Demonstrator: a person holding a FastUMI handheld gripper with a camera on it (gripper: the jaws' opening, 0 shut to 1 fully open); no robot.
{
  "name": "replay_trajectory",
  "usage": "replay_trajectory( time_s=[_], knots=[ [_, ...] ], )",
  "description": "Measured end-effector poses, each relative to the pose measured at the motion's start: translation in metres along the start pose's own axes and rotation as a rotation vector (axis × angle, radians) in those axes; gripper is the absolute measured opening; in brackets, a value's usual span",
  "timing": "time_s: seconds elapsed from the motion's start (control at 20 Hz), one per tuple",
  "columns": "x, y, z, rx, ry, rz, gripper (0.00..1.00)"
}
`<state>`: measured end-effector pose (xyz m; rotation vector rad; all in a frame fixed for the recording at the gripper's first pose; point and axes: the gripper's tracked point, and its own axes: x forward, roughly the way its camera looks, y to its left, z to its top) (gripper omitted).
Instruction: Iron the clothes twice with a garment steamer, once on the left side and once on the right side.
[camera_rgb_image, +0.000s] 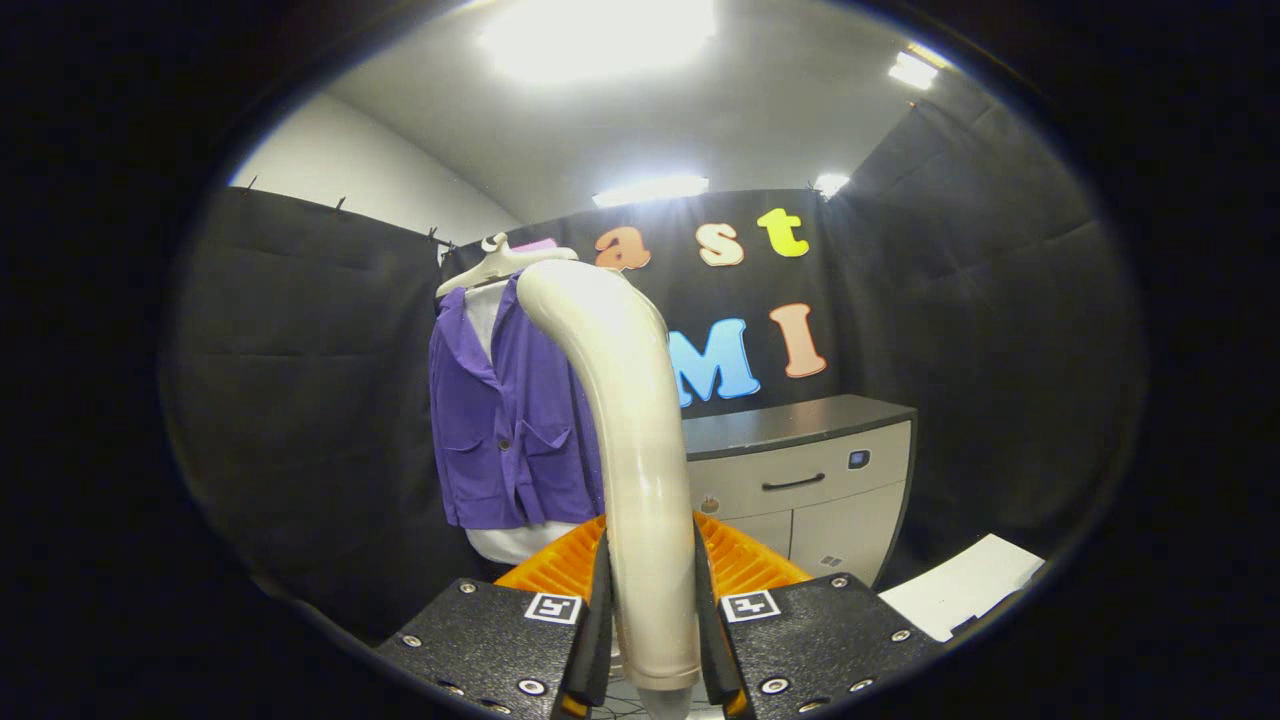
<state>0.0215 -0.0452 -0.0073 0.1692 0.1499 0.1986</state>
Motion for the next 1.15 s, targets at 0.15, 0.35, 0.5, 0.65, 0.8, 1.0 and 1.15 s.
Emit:
replay_trajectory(
  time_s=[0.15,0.35,0.5,0.65,0.8,1.0,1.15],
  knots=[
    [-0.009,-0.016,0.001,0.012,0.005,-0.028,0.36],
    [-0.012,-0.028,-0.002,0.018,0.008,-0.051,0.36],
    [-0.009,-0.034,-0.006,0.023,0.018,-0.063,0.36],
    [-0.007,-0.037,-0.01,0.027,0.029,-0.07,0.36],
    [-0.004,-0.04,-0.014,0.03,0.037,-0.076,0.36],
    [0.002,-0.04,-0.018,0.03,0.052,-0.077,0.36],
    [0.007,-0.04,-0.019,0.038,0.061,-0.079,0.36]
  ],
)
